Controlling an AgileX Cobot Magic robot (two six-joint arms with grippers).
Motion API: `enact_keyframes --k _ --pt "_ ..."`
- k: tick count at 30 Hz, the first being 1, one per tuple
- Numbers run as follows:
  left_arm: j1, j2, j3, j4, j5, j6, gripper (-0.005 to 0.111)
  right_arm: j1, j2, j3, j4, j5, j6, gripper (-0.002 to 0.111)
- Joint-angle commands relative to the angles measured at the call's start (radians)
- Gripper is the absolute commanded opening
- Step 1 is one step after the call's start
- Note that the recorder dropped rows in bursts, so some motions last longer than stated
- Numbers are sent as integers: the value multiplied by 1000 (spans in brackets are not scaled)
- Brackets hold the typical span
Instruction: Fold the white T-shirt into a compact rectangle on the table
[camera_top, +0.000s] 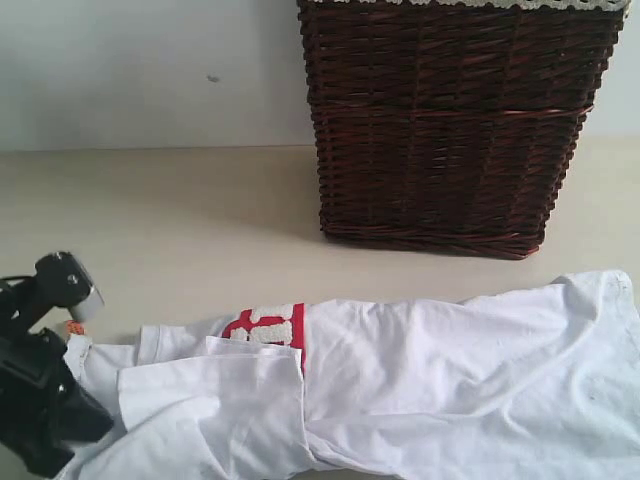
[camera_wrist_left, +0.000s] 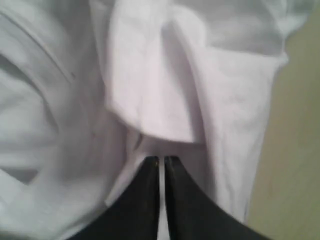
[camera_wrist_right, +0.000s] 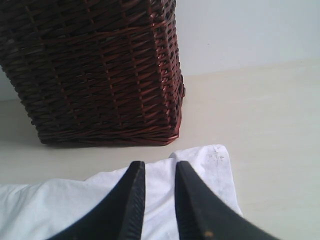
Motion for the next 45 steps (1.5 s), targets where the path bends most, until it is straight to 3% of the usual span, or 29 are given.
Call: enact_keyframes --k 1,9,19,27,32,36,38,39,41,43,45 --pt "2 -57 -70 -19 -10 -20 7 2 -5 5 1 -5 -1 21" --pt "0 5 -80 -241 114 173 7 2 -5 5 1 -5 -1 21" --pt "0 190 -79 -250 -117 276 7 2 -5 5 1 -5 -1 21" --pt "0 240 -80 -260 -248 290 7 2 -5 5 1 -5 -1 21" --pt "0 211 -108 -302 -226 280 7 2 -5 5 1 -5 -1 21" --pt "0 157 -140 -319 -109 212 7 2 -5 5 1 -5 -1 21" --pt "2 121 -168 -268 68 128 23 2 -5 5 1 -5 -1 21" --pt "2 104 -179 -226 148 74 38 2 -5 5 1 -5 -1 21" --pt "2 97 -178 -191 167 47 56 2 -5 5 1 -5 -1 21" --pt "2 102 -178 -162 134 22 64 2 -5 5 1 -5 -1 21" --pt "2 109 -174 -150 71 -2 63 2 -5 5 1 -5 -1 21"
